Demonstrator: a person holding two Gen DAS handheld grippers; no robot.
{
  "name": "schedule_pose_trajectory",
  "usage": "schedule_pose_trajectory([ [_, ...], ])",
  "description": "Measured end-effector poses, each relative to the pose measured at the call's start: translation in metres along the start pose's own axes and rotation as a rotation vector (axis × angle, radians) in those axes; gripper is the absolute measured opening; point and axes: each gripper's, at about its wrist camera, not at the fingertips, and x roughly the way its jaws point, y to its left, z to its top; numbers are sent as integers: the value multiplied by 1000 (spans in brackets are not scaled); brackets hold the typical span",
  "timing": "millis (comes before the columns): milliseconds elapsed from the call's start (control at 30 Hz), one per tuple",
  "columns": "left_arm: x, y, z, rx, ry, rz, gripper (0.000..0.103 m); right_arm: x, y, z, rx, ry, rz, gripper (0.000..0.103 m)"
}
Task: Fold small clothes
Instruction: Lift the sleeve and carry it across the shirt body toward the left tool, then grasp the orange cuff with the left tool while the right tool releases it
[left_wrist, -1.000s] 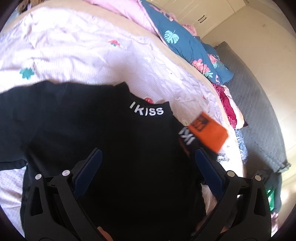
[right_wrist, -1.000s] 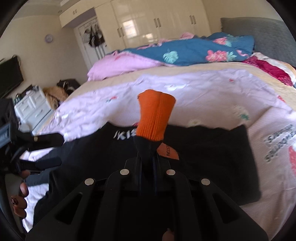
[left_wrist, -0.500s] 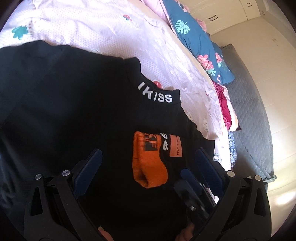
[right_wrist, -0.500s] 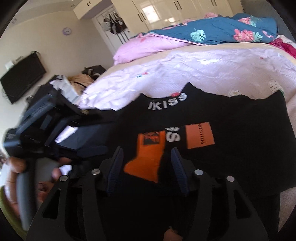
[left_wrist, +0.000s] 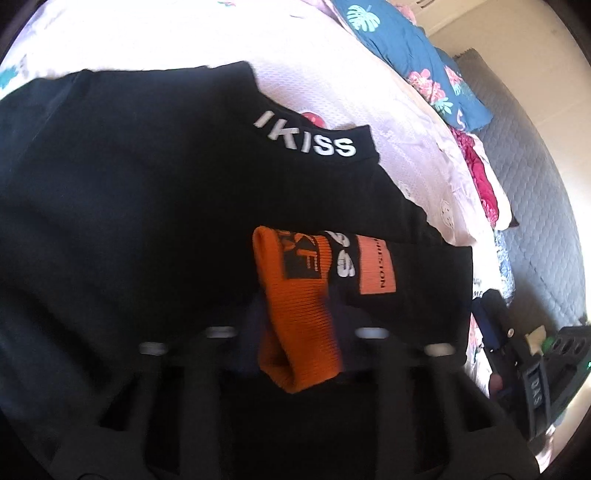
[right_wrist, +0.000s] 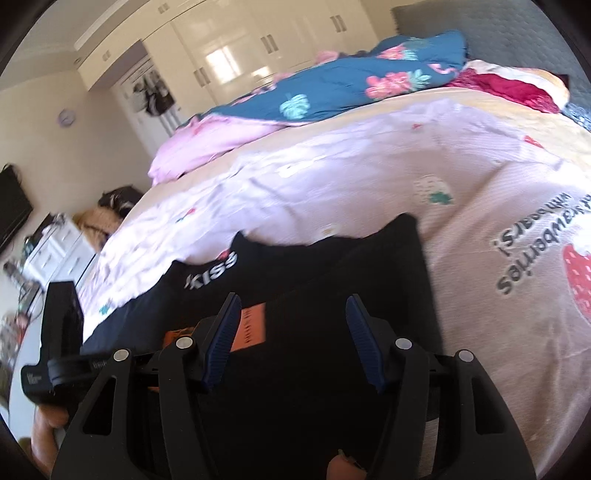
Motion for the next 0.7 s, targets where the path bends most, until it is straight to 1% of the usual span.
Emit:
schedule_pose_trajectory([
  [67,-5,-7,1,14,-6,-22,5,-1,-6,2,6,-13,-34,58],
  [133,-15,-18,2,40,-31,-40,4,-2,-14,6,26,-23,-44,58],
  [200,-35,-31,4,68,-78,-78,4,-6,-22,9,58,-36,-48,58],
  [233,-51,-39,6,90,-116,-92,4,-8,-28,10,71,-43,-49,58],
  [400,-103,-61,8,146,-223,-136,4,-18,-44,15,121,-77,-63,58],
  [467,-122,-62,5,158,-260,-146,4,-20,-46,16,131,-79,-65,58],
  [600,-144,-53,2,148,-305,-156,4,-17,-42,16,112,-68,-65,58],
  [700,-152,-41,0,120,-328,-137,4,-15,-35,14,84,-57,-66,58],
])
